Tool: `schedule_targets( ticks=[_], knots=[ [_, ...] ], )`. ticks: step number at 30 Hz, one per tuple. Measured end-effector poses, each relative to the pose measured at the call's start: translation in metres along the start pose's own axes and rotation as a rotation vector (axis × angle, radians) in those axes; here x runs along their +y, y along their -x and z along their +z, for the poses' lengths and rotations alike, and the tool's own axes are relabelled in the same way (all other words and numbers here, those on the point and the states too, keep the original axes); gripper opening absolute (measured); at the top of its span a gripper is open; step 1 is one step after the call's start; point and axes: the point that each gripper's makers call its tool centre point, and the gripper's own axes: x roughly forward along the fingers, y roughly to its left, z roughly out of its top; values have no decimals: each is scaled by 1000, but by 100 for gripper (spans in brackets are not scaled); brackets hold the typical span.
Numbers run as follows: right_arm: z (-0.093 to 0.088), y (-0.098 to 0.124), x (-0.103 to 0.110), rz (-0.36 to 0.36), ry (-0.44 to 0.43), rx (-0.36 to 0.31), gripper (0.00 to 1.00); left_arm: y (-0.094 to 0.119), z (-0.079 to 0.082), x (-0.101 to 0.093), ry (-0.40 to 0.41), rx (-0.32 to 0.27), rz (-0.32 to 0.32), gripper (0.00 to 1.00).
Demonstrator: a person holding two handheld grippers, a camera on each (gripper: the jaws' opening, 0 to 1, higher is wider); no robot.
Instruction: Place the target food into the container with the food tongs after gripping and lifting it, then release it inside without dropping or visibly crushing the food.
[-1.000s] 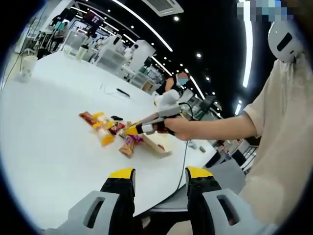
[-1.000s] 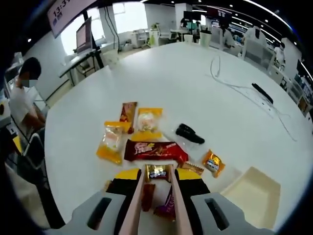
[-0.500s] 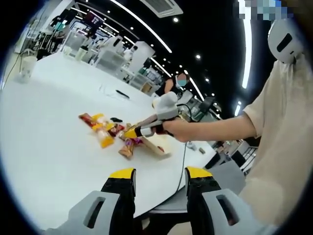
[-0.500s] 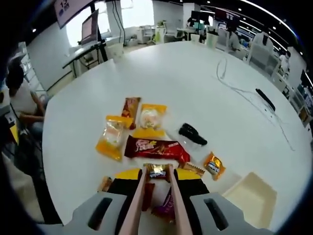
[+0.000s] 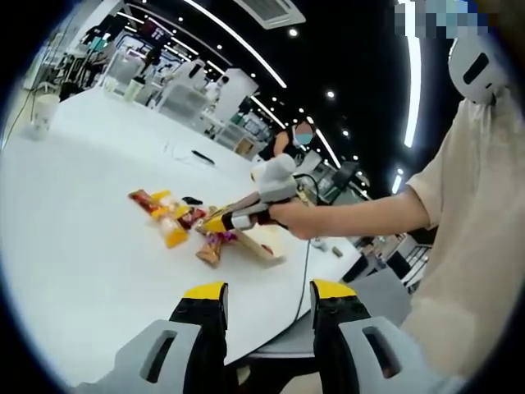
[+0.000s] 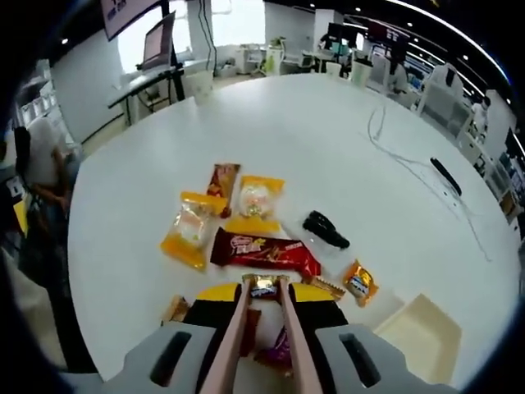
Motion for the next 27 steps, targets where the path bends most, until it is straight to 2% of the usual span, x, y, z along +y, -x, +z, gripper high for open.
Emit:
schedule_targets(
  ticks=[15, 21, 27],
  knots=[
    [4, 6, 5, 6, 2, -14, 20, 3, 2, 2, 0, -9, 1, 39],
    [10, 15, 5, -1, 22, -29, 20, 2, 3, 0, -8, -8, -2, 39],
    [22, 22, 8, -3, -9, -69, 20, 5, 5, -2, -22, -2, -6, 39]
  ],
)
